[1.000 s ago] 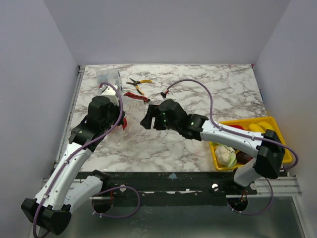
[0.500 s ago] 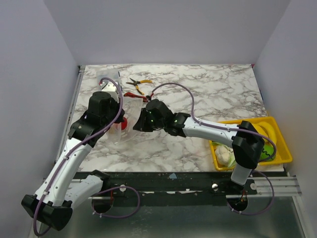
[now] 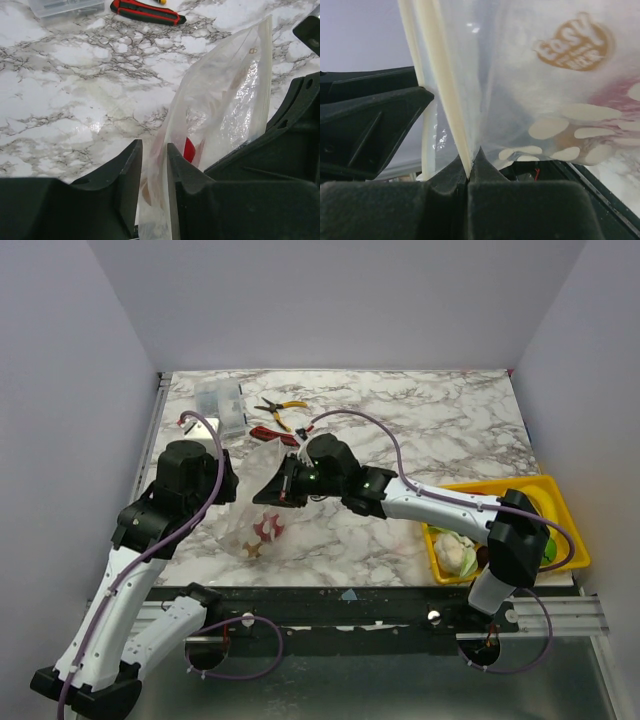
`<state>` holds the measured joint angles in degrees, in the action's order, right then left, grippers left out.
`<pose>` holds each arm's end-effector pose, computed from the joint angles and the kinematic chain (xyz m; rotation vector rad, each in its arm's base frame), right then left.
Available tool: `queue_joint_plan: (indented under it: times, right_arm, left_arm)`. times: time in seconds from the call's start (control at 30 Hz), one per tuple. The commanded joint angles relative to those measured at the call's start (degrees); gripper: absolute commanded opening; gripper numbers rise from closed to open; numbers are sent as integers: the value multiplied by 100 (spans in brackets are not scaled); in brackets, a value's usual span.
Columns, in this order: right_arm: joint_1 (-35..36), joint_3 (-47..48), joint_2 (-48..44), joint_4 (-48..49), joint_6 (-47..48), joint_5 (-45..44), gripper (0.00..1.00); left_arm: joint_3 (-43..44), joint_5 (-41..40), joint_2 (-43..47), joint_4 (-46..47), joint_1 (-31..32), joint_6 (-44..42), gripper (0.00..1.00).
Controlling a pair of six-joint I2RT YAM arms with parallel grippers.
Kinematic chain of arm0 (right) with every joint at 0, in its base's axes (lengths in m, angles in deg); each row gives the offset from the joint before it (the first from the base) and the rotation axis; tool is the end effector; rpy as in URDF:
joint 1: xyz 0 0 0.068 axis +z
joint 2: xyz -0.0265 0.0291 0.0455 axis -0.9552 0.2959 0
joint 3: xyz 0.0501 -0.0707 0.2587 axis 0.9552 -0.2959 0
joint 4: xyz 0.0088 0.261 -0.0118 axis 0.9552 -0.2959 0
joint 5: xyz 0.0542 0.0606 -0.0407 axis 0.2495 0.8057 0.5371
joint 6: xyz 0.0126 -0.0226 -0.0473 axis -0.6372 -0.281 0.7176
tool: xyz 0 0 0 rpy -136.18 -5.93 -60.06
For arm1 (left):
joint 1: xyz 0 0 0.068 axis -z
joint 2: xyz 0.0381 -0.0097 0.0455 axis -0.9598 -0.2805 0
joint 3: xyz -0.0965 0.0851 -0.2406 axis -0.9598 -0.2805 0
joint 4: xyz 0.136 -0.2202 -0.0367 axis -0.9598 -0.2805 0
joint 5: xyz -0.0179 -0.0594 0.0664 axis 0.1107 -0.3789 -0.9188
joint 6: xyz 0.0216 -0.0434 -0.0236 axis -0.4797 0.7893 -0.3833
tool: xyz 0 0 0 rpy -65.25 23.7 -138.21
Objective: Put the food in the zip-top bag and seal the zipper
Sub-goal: Adjust the zipper food storage bag at the center of the board.
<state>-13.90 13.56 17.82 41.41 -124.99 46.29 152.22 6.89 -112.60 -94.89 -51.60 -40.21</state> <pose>0.1994 0.3480 0.3077 -0.0623 2.3225 1.5639 0.1387 -0.0516 0.3792 0.0025 2.1384 -0.2857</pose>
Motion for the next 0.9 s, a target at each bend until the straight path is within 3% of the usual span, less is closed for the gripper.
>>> queue_joint_plan:
  times: [0.0,0.1,0.33,0.43,0.53,0.77,0.87]
  right_arm:
    - [-18,-362,-13,458,-406,378,0]
    - [-18,-431,-53,457,-365,316,0]
    - [-19,-453,-156,261,-159,115,0]
    - [-18,-400,-179,127,-26,28,0]
    - [-18,-364,-185,107,54,-23,0]
    - [-27,18,-63,-423,703,-312,0]
    - [-64,297,78,-928,1156,-603,0]
  left_arm:
    - [-428,55,-6,-29,-31,86,34]
    - [-607,162,-86,87,-31,43,39]
    - [-615,687,-75,299,-28,-50,39]
    - [-512,740,-77,249,-34,-127,20]
    - [-312,250,-128,35,-31,-189,0]
    - [293,-1270,-128,-458,-31,-187,0]
    - [445,-1516,-107,-460,-32,-163,0]
